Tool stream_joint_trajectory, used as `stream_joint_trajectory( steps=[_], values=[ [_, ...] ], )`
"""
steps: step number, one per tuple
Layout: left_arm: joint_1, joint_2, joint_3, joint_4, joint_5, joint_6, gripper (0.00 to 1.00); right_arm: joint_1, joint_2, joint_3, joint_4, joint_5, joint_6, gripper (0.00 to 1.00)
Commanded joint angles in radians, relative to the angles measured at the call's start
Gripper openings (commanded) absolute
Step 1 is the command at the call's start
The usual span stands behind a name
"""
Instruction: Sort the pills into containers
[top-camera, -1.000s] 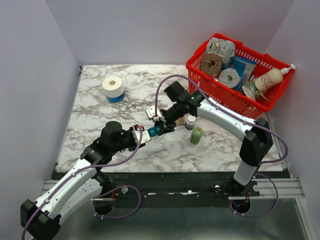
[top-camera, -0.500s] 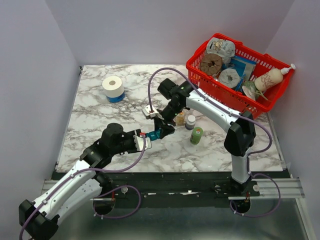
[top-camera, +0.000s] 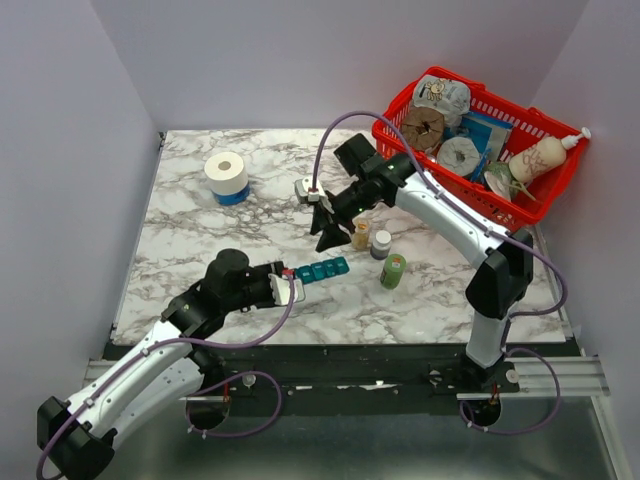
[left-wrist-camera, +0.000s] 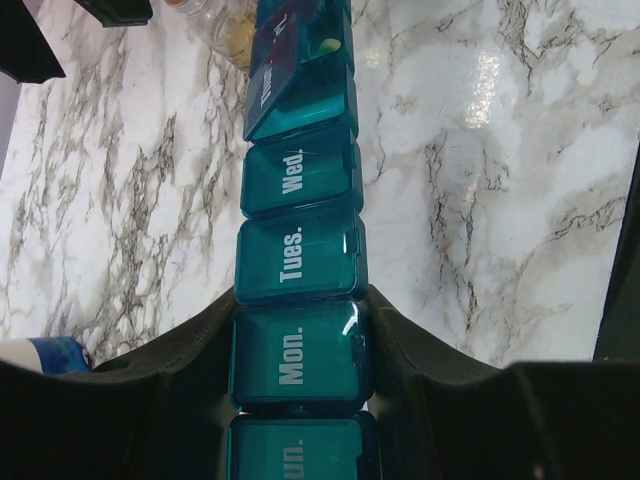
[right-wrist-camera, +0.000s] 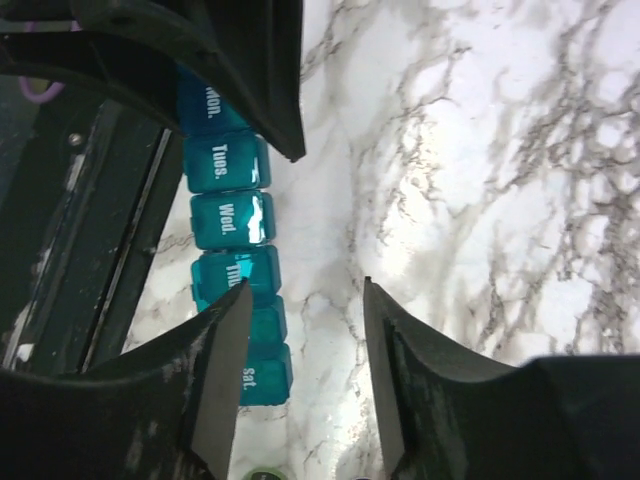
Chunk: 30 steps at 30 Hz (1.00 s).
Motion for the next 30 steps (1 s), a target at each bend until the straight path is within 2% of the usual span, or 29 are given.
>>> stream_joint_trajectory(
  steps=[1, 6, 9, 10, 12, 15, 18, 20, 22, 30],
  values=[
    [-0.007, -0.027, -0.019, 0.071, 0.015, -0.023, 0.00, 0.006, -0.048, -0.108, 0.231, 0.070, 0.124, 0.53],
    [-0.007, -0.032, -0.036, 0.092, 0.012, -0.053, 0.00, 0.004, -0.092, -0.165, 0.275, 0.045, 0.140, 0.52],
    [-0.007, -0.020, -0.039, 0.089, 0.014, -0.061, 0.00, 0.006, -0.130, -0.139, 0.160, -0.063, 0.030, 0.62],
    [-0.007, -0.015, -0.039, 0.091, 0.015, -0.065, 0.00, 0.006, -0.134, -0.127, 0.057, -0.092, -0.077, 0.65],
    [-0.007, -0.014, -0.038, 0.091, 0.012, -0.069, 0.00, 0.009, -0.137, -0.093, -0.037, -0.152, -0.162, 0.75],
    [-0.007, 0.000, -0.032, 0.091, 0.017, -0.070, 0.00, 0.025, -0.129, -0.099, -0.124, -0.134, -0.234, 0.79],
    [-0.007, 0.008, -0.022, 0.094, 0.017, -0.075, 0.00, 0.047, -0.135, -0.177, -0.074, -0.083, -0.207, 0.85],
    [-0.007, 0.008, -0.022, 0.097, 0.018, -0.082, 0.00, 0.059, -0.157, -0.222, 0.045, -0.046, -0.129, 0.84],
    [-0.007, 0.006, -0.022, 0.101, 0.023, -0.087, 0.00, 0.073, -0.163, -0.262, 0.138, 0.012, -0.068, 0.84],
    [-0.007, -0.007, -0.032, 0.115, 0.029, -0.104, 0.00, 0.079, -0.138, -0.260, 0.223, 0.086, 0.003, 0.75]
  ],
)
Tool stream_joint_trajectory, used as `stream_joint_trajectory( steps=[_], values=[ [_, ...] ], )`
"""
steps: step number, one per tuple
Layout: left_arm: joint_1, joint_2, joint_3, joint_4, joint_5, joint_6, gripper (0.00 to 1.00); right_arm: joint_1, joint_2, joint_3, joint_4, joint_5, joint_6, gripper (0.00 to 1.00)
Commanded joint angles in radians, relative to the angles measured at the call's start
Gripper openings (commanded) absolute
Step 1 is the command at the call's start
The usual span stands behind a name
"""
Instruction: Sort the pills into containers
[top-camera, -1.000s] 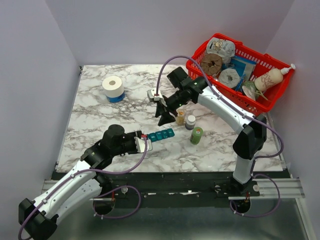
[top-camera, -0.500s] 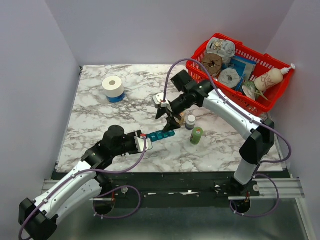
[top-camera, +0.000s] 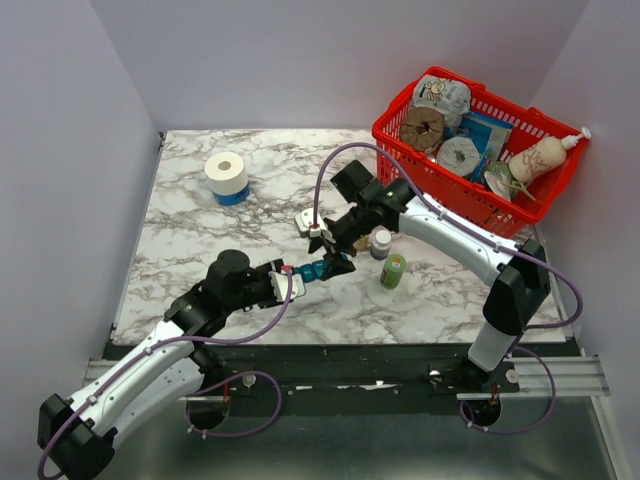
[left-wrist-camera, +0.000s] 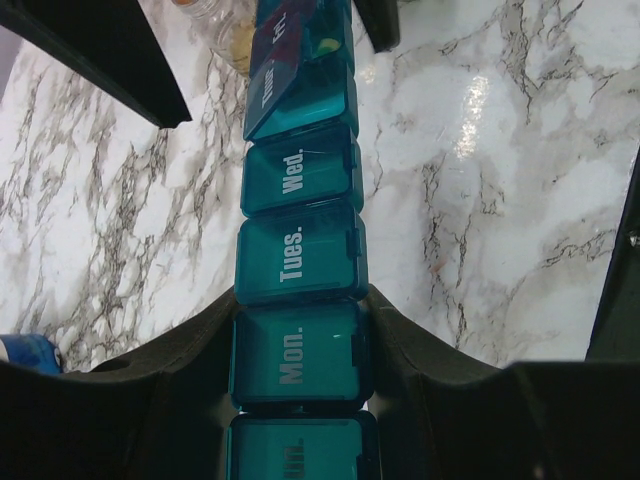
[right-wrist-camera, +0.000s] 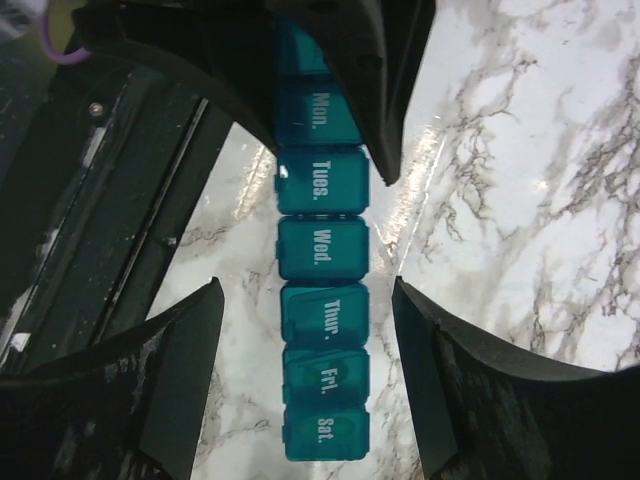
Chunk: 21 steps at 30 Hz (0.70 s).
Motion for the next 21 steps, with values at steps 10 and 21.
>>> stream_joint_trajectory(
  steps=[10, 21],
  values=[
    [-0.007, -0.028, -0.003, 0.036, 0.025, -0.012, 0.00, 0.002, 0.022, 0.024, 0.108, 0.120, 0.093, 0.69],
    [-0.005, -0.038, -0.011, 0.037, 0.030, -0.005, 0.00, 0.002, 0.074, 0.079, 0.172, 0.222, 0.177, 0.52]
  ],
)
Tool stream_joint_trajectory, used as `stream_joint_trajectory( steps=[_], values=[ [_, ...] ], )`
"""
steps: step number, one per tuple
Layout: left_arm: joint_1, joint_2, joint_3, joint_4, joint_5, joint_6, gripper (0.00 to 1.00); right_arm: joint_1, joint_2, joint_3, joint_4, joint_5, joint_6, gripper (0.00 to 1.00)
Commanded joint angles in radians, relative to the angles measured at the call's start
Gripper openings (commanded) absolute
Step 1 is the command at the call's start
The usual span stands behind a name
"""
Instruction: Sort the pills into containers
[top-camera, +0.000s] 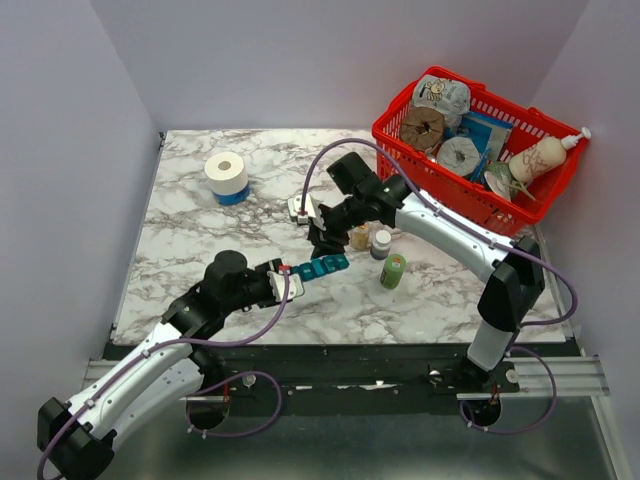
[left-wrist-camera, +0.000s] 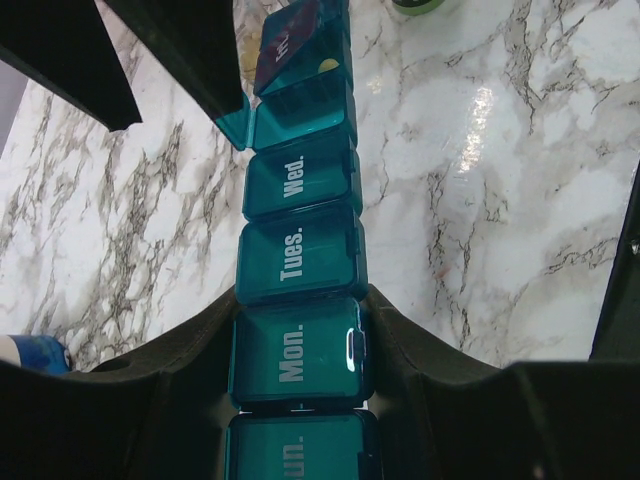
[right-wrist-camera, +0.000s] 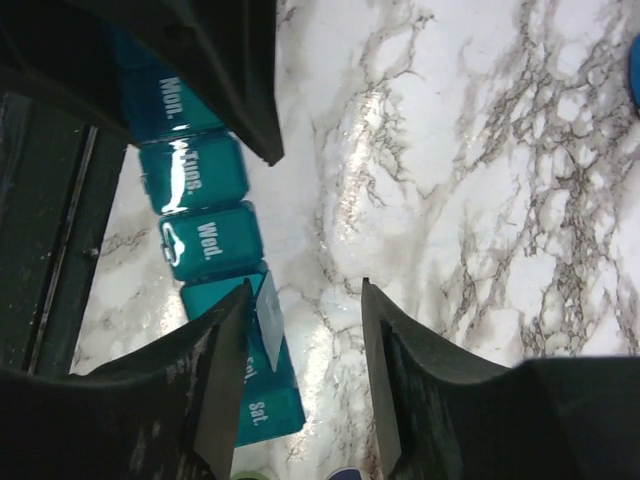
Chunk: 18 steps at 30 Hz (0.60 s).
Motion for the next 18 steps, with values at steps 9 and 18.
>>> stream_joint_trajectory(
  steps=[9, 18],
  values=[
    [-0.007, -0.016, -0.020, 0.054, 0.016, 0.004, 0.00, 0.002, 0.096, 0.029, 0.079, 0.045, 0.108, 0.47],
    [-0.007, -0.025, -0.036, 0.054, -0.003, 0.002, 0.00, -0.037, -0.002, 0.107, -0.039, -0.103, 0.109, 0.69]
  ],
)
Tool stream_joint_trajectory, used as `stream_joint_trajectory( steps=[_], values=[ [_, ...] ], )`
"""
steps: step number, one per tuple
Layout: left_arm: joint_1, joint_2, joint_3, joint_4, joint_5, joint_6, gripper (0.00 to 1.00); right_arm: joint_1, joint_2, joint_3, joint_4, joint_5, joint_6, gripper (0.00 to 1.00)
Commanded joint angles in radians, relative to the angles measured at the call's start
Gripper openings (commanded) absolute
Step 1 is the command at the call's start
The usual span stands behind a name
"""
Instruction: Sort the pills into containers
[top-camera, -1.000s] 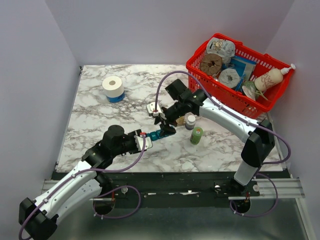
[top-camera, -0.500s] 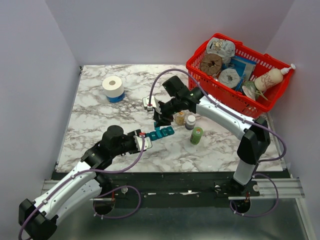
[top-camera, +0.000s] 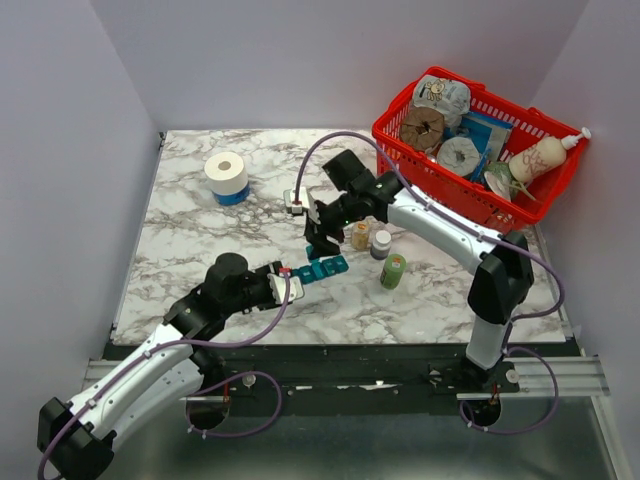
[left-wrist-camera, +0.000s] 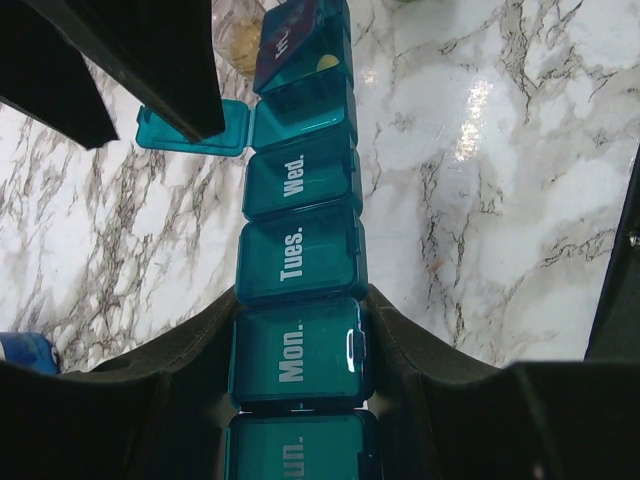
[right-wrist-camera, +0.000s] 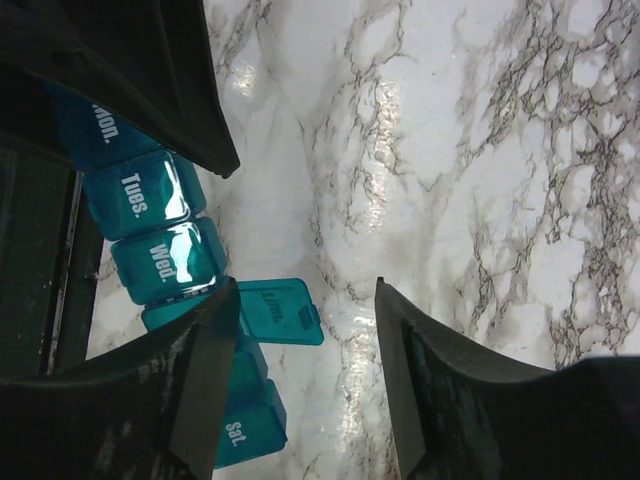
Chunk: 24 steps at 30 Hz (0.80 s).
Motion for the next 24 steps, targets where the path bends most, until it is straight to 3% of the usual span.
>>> stream_joint_trajectory(
  steps=[1, 6, 24],
  values=[
    [-0.007, -0.016, -0.013, 0.050, -0.004, 0.005, 0.00, -0.029, -0.092, 0.073, -0.090, -0.108, -0.008, 0.70],
    [-0.007, 0.026, -0.022, 0.091, -0.027, 0.010, 0.00, -0.062, -0.121, 0.005, -0.121, -0.092, -0.041, 0.70],
    [-0.017, 0.461, 0.001, 0.265, -0.135, -0.024, 0.00, -0.150, -0.121, -0.139, 0.000, -0.046, 0.087, 0.70]
  ],
)
